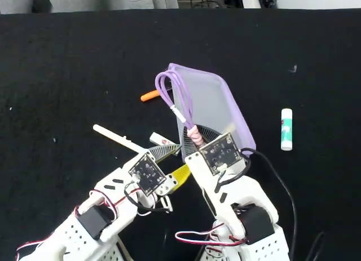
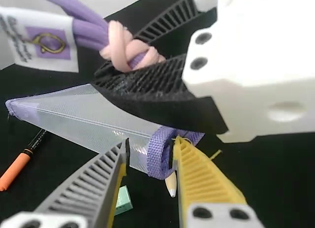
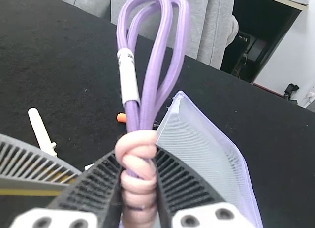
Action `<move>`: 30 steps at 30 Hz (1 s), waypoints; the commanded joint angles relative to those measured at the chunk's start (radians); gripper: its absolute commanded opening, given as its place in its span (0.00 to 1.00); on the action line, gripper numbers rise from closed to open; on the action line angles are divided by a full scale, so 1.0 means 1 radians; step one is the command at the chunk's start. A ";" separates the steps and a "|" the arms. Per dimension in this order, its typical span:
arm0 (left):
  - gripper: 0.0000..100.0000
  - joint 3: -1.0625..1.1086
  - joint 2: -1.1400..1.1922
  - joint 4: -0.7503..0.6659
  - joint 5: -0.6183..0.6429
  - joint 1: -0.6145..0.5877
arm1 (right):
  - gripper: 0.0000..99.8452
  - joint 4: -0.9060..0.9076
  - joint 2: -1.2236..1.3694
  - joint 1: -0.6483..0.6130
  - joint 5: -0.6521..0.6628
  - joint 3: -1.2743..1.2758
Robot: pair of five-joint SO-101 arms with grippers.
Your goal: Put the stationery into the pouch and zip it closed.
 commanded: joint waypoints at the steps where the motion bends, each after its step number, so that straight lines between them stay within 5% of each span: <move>1: 0.16 0.024 0.011 -0.014 0.005 0.002 | 0.01 0.002 -0.045 0.017 -0.011 -0.064; 19: 0.25 -0.053 0.029 0.069 0.104 0.002 | 0.01 -0.006 -0.045 0.017 -0.009 -0.065; 30: 0.25 -0.225 0.443 -0.068 0.144 -0.101 | 0.01 -0.006 -0.045 0.017 -0.009 -0.067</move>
